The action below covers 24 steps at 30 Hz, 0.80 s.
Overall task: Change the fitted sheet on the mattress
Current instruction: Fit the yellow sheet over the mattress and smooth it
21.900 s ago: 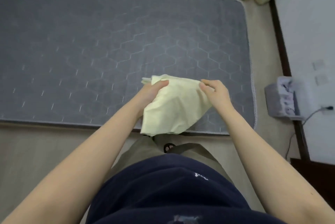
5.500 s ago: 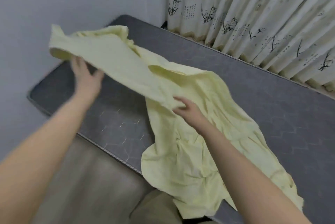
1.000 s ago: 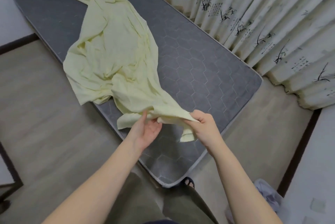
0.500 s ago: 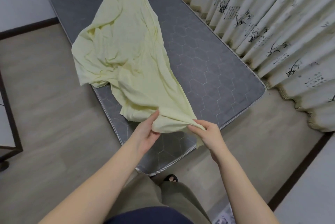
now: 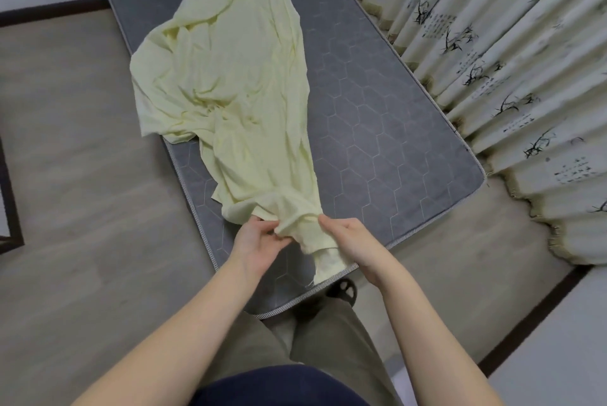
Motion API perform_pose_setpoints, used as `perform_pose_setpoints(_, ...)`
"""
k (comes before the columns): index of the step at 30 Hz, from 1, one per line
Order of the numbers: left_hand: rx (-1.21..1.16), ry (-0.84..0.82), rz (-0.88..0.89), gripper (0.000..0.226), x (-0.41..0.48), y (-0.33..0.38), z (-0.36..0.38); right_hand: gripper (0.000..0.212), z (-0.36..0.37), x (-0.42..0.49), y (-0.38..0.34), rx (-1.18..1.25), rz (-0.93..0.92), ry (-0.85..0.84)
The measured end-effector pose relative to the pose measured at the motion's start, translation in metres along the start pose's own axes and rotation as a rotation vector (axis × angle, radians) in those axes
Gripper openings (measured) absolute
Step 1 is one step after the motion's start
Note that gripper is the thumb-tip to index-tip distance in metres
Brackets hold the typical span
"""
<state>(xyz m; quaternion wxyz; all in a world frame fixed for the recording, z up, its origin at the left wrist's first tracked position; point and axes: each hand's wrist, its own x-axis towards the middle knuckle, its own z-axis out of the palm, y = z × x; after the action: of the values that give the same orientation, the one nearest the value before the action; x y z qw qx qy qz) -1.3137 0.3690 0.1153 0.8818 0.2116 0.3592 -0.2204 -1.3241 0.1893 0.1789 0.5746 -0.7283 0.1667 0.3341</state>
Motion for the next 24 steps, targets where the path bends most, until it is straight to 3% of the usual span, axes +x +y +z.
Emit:
perform_pose_setpoints(5, -0.011, 0.141, 0.08, 0.038, 0.028, -0.002, 0.03, 0.039, -0.054, 0.036, -0.005, -0.275, 0.028, -0.243)
perform_pose_setpoints(8, 0.117, 0.151, 0.148, 0.037, 0.034, -0.021, 0.062, 0.043, -0.082, 0.064, -0.01, -0.657, -0.156, -0.192)
perform_pose_setpoints(11, 0.228, 0.09, 0.13, 0.036, 0.035, -0.053, 0.103, 0.068, -0.101, 0.077, -0.022, -0.355, -0.243, -0.215)
perform_pose_setpoints(12, 0.25, 0.072, 0.129, 0.034, 0.037, -0.063, 0.116, 0.069, -0.108, 0.08, -0.023, -0.363, -0.279, -0.216)
perform_pose_setpoints(16, 0.249, 0.091, 0.187, 0.032, 0.05, -0.096, 0.152, 0.032, -0.147, 0.102, -0.02, -0.556, -0.481, -0.067)
perform_pose_setpoints(20, 0.249, 0.154, 0.199, 0.03, 0.06, -0.123, 0.159, 0.015, -0.178, 0.115, -0.018, -0.646, -0.535, -0.116)
perform_pose_setpoints(22, 0.264, 0.282, 0.268, 0.026, 0.063, -0.131, 0.157, 0.01, -0.186, 0.117, -0.019, -0.641, -0.516, -0.089)
perform_pose_setpoints(24, 0.183, 0.505, 0.377, 0.016, 0.065, -0.132, 0.144, 0.017, -0.193, 0.118, -0.02, -0.464, -0.43, -0.028)
